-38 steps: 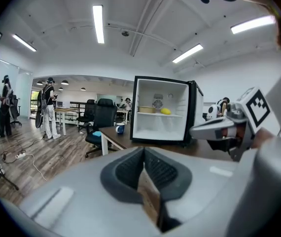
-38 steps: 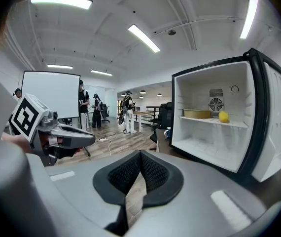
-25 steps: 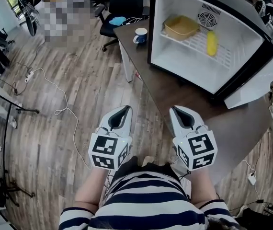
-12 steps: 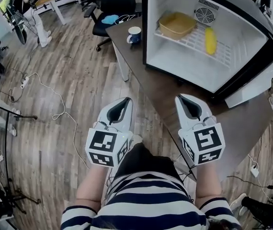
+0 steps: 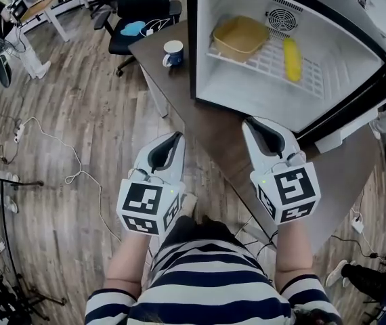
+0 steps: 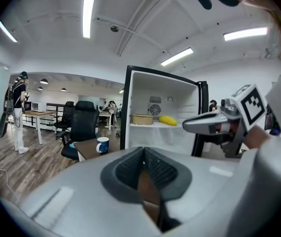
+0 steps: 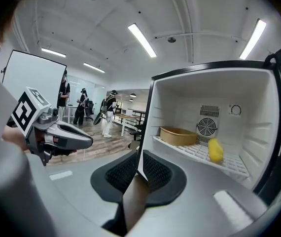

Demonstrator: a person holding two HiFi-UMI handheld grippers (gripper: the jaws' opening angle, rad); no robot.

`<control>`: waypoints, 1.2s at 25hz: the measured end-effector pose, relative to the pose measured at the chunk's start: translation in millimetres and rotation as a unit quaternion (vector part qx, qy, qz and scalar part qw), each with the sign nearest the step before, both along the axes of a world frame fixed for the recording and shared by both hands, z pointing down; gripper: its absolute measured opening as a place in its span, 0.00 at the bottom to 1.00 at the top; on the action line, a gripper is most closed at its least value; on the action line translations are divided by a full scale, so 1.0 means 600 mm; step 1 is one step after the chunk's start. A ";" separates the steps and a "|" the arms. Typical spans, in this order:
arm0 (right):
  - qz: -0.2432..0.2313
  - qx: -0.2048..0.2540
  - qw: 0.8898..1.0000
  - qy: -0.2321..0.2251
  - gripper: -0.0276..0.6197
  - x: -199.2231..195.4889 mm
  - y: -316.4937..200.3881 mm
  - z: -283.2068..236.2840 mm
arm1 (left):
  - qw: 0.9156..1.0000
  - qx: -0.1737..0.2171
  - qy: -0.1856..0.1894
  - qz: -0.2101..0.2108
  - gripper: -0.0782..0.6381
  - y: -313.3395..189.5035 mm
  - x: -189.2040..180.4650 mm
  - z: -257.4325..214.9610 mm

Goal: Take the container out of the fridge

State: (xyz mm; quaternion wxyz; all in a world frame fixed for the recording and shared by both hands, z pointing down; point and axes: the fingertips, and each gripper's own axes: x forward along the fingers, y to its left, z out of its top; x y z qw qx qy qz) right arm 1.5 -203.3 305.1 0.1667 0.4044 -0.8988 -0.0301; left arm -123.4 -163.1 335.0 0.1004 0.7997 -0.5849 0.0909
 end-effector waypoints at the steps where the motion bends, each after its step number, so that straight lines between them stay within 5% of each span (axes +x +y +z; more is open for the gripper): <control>1: 0.001 0.000 1.000 0.000 0.10 -0.004 -0.011 0.001 | 1.000 -0.001 0.000 0.003 0.11 -0.011 -0.003 0.002; 21: 0.015 0.091 0.995 0.026 0.24 -0.052 -0.193 -0.070 | 1.000 -0.003 0.012 0.026 0.11 -0.148 -0.033 0.016; 30: 0.012 0.106 0.992 0.074 0.25 -0.065 -0.269 -0.058 | 0.999 -0.009 0.015 0.035 0.11 -0.191 -0.037 0.031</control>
